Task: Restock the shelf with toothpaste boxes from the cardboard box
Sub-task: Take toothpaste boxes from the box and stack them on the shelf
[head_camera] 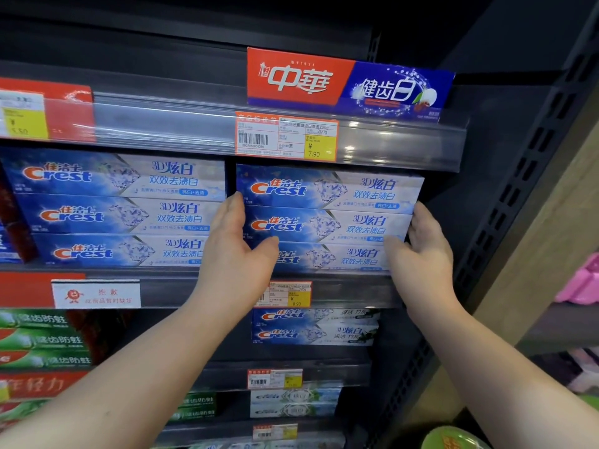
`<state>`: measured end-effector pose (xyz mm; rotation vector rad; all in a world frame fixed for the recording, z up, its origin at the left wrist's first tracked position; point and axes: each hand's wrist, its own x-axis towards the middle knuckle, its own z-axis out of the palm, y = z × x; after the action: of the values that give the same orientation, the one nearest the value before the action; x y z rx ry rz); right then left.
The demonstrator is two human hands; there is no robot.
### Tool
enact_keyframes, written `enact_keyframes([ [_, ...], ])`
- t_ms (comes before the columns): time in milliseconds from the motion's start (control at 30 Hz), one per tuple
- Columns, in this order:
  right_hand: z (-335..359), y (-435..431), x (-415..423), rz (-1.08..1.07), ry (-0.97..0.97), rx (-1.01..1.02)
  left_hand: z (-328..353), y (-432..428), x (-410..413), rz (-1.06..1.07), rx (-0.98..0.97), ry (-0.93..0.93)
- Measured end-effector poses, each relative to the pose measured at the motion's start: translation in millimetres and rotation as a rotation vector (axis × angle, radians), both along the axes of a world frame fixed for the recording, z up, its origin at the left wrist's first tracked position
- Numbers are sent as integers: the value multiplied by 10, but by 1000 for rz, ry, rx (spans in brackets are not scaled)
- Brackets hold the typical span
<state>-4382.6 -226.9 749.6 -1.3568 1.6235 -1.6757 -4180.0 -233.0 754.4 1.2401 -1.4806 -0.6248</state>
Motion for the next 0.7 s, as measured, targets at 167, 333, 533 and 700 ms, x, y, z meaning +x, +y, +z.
enact_keyframes([
  [167, -13, 1, -6, 0, 12, -8, -19, -23, 6, 26, -20, -56],
  [333, 20, 33, 28, 22, 28, -34, -27, -31, 14, 34, -42, -69],
  [533, -2, 6, -22, -11, 81, 27, 22, 42, 27, 37, -45, -117],
  [700, 42, 83, -16, -26, 87, 38, -50, 161, 165, 41, -58, -162],
])
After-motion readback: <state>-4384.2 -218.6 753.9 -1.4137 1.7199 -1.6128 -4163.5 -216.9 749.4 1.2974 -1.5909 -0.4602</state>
